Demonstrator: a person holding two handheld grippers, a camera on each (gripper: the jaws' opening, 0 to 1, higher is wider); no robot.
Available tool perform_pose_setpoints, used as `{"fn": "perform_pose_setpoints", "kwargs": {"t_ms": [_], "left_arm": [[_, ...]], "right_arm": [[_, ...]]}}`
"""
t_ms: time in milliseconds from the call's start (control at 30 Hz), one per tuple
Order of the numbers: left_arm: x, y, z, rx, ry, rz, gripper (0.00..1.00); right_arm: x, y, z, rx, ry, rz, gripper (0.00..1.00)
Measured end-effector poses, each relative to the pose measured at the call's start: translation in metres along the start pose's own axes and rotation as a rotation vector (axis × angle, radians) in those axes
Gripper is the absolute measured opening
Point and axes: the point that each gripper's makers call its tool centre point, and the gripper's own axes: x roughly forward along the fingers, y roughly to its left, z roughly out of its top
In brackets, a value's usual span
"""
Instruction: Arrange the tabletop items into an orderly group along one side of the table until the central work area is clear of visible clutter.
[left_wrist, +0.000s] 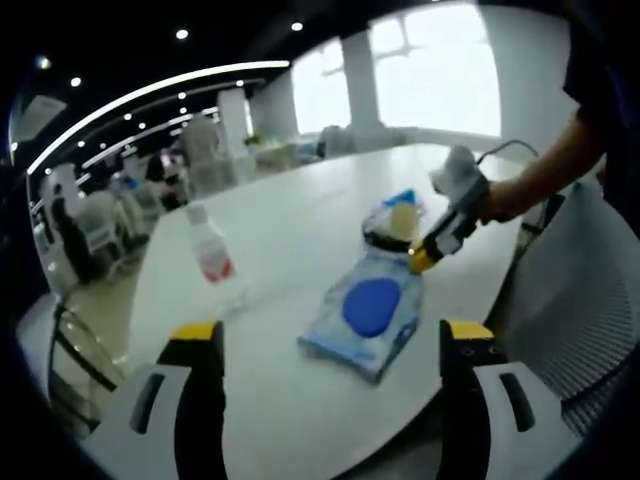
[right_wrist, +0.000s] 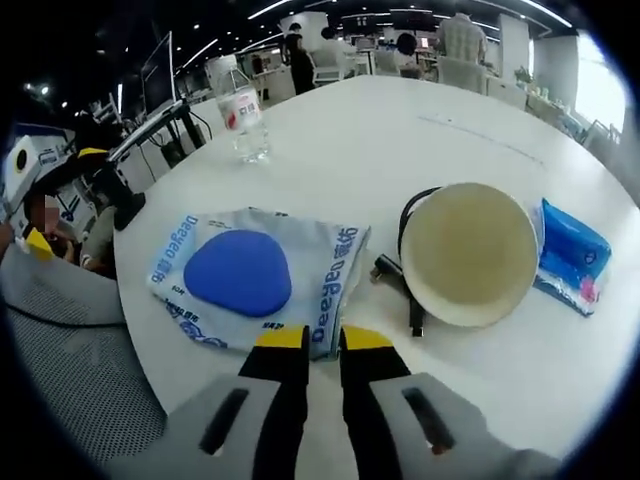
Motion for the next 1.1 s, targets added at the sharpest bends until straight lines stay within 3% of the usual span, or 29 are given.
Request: {"fn": "perform_pose_setpoints", "kwargs": {"t_ms": [167,700,867,1100], "left_arm": [[0.0,-0.002,0.001,-0.009,-0.005,-0.008,0.87],[0.001,-0.005,0.006,-0.043,-0.02,-0.014,0.96],[0.001,-0.006,0.007,-0.049,-0.024,-0.02,0.98],[0.0,-0.006,0.009,-0.064,-0.037,-0.02,1.0]], "right_arm": [[-0.005,0.002,0.006,-0.012,-0.028,-0.003,0.21],[-0.046,0.013,0.051,-0.23,-0.161,-0.021,0.45],[-0.059,0.003,0.066,-0.273,-0.198,-0.059,0.51],[-0.063,-0.025,0.069,-0.274,-0.209,-0.125,0.55]]}}
